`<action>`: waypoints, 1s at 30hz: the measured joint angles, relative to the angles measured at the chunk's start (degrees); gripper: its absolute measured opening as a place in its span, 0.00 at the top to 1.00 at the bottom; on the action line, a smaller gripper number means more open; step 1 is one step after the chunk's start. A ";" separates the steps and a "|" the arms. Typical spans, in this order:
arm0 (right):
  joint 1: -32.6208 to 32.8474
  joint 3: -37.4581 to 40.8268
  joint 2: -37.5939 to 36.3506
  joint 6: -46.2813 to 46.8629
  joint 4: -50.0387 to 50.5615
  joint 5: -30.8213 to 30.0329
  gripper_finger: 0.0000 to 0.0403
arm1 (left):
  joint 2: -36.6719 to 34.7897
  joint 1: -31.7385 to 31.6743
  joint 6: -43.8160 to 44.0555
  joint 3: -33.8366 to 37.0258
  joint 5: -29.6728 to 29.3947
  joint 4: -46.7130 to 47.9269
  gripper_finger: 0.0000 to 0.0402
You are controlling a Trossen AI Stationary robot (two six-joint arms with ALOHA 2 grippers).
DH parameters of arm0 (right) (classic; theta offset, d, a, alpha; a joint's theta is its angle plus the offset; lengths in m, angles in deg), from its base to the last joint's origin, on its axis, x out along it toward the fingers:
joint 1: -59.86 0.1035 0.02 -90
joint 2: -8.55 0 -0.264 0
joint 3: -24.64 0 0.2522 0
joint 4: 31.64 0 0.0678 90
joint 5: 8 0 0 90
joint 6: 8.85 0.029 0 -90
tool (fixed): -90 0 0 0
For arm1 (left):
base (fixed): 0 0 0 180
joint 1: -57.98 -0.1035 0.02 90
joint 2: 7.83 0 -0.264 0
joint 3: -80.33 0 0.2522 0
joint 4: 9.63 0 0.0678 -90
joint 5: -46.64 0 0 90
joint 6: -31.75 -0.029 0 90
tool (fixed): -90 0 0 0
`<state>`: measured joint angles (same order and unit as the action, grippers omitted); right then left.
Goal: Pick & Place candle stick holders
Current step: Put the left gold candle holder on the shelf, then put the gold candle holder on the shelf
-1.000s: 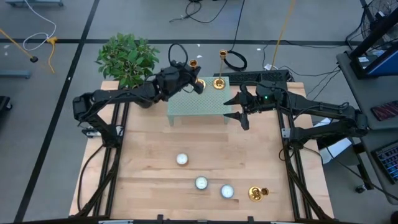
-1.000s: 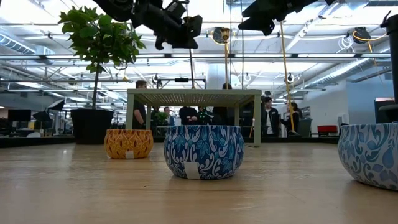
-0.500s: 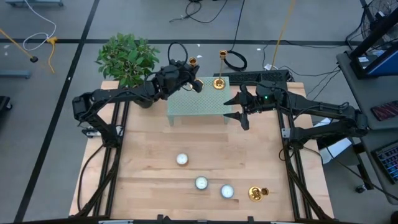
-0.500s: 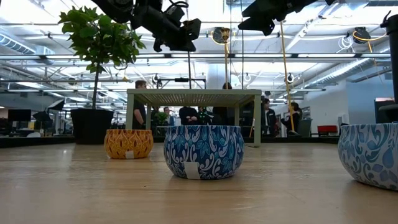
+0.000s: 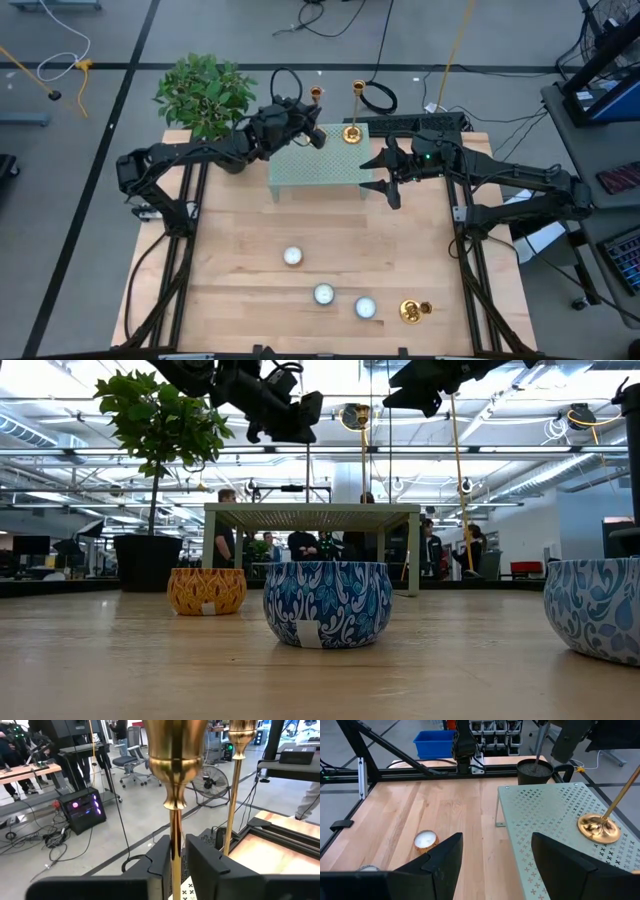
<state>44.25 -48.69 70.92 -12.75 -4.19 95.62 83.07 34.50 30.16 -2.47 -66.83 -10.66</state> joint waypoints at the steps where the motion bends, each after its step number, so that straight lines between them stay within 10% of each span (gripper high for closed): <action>1: 0.00 0.00 -0.01 0.00 -0.01 0.00 0.43 | 0.00 -0.09 0.00 0.01 0.00 0.00 0.82; 30: -0.01 0.02 -4.85 -2.62 7.18 0.09 0.43 | -0.07 -0.99 -0.22 0.05 -0.02 5.07 0.79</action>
<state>44.23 -48.67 66.07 -15.37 2.99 95.71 82.99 33.52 29.95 -2.42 -66.84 -5.58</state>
